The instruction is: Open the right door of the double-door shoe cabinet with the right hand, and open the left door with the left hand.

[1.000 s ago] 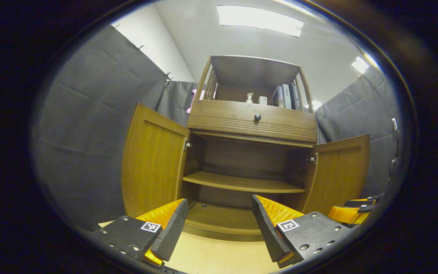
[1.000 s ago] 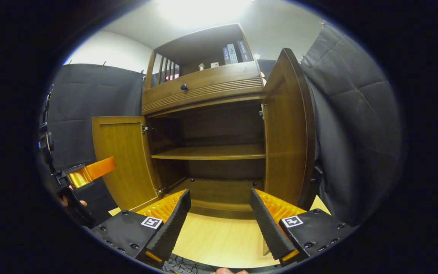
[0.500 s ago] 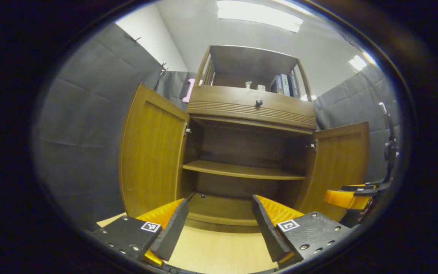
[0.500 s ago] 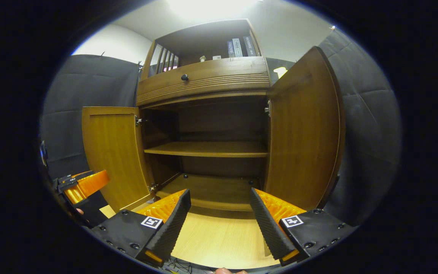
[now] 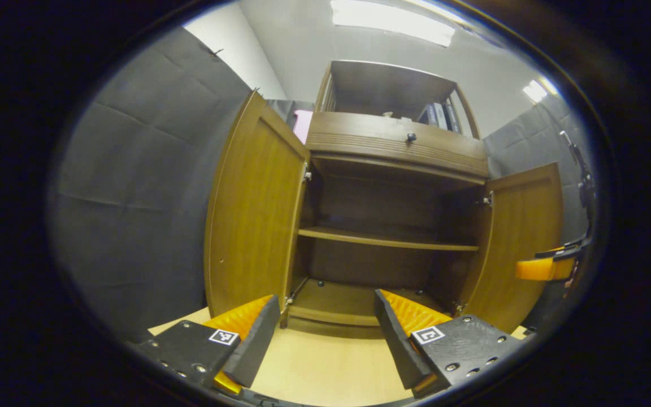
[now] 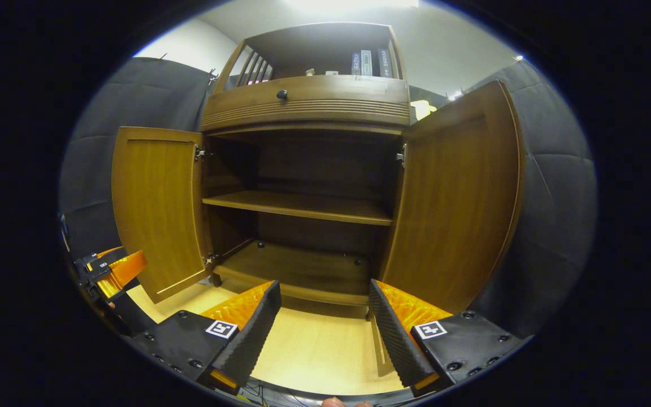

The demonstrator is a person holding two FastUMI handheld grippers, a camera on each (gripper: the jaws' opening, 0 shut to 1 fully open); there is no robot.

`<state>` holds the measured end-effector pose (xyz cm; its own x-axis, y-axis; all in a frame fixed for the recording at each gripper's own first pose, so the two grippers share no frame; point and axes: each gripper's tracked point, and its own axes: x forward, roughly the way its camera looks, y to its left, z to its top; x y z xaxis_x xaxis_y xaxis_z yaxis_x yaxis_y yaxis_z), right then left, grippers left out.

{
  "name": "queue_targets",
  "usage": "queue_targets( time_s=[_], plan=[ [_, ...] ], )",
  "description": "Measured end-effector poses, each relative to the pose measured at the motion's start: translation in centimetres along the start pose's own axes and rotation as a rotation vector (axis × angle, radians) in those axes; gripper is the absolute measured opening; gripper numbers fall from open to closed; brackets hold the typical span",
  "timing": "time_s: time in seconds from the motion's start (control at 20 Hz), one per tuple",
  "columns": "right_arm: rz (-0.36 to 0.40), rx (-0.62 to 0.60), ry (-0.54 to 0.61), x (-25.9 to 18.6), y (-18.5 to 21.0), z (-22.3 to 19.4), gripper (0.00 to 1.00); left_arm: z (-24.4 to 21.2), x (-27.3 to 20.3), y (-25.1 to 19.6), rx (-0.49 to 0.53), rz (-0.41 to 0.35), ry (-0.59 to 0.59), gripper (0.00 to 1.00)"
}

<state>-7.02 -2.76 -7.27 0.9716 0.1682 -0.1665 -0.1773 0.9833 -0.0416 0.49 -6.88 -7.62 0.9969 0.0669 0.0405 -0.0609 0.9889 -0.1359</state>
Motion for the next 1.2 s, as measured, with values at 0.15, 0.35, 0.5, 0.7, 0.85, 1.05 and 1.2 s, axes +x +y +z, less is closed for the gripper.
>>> queue_targets(
  time_s=[0.15,0.35,0.5,0.7,0.85,1.05,1.2],
  plan=[
    [0.043,0.005,-0.027,-0.2,-0.4,0.0,0.98,1.4,-0.4,-0.4,-0.014,0.016,-0.017,0.95],
    [0.190,0.014,-0.052,-1.3,-1.3,-0.2,0.98,3.5,-2.2,-2.7,-0.028,0.115,-0.039,0.94],
    [0.262,0.055,-0.059,-1.9,-2.9,-0.6,0.97,2.7,-4.5,-6.6,-0.115,0.191,-0.032,0.95],
    [0.330,0.061,-0.041,-2.3,-4.0,-1.3,0.97,3.2,-7.5,-10.1,-0.136,0.264,-0.079,0.95],
    [0.387,0.047,-0.050,-2.8,-3.5,-0.9,0.93,3.9,-9.3,-11.3,-0.064,0.284,-0.077,0.95],
    [0.425,0.049,-0.087,-2.4,-2.7,0.4,0.95,4.6,-10.0,-10.9,0.004,0.314,-0.067,0.95],
    [0.448,0.051,-0.093,-2.0,-1.9,0.9,0.95,4.8,-10.6,-10.8,-0.003,0.337,-0.084,0.95]
  ],
)
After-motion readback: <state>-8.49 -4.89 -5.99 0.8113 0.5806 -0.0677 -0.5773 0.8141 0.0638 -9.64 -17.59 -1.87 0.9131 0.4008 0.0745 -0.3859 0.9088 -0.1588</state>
